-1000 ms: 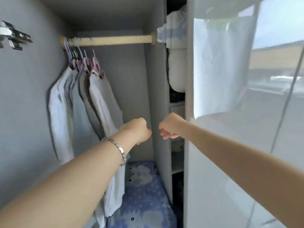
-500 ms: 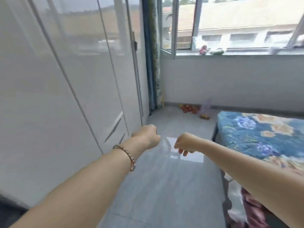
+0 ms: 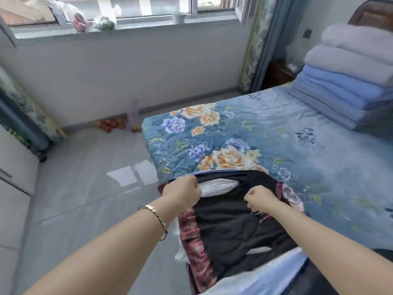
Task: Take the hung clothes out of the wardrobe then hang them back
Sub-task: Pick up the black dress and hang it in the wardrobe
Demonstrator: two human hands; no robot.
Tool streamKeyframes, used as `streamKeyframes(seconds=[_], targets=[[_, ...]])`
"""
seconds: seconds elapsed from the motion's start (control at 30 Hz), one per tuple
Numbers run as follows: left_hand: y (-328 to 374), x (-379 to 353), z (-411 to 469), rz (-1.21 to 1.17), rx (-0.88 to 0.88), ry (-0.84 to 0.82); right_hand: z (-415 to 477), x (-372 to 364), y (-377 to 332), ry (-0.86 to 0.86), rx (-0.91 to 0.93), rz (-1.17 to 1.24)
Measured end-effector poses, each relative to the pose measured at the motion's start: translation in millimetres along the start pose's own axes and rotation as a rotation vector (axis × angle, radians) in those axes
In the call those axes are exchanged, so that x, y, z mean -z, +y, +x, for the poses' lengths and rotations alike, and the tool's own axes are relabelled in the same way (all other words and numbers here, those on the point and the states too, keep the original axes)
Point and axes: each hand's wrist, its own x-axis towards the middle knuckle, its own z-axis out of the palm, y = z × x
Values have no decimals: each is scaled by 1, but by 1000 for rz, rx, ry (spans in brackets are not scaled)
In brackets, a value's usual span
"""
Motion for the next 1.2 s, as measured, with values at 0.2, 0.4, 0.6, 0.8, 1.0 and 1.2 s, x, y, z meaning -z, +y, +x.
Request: streamKeyframes(seconds=[0.2,0.4,0.6,0.8,1.0,1.2], targets=[[95,-82,133,95,-141,-126,108,30,129,153,-260,-11],[142,-202,217,58,-205,-197,203,12,243,171,-460,-10],[151,-297,268,120,-232,-346,279,-15,331,240,-640,37],[149,-341,299,153,-166,-391,322,-29,370,382,-713,75],[138,-341,287,164,-108,-447,324,-29,371,301,-650,169],[123,-318,273,137,-75,-422,309,-22,353,408,-412,403]])
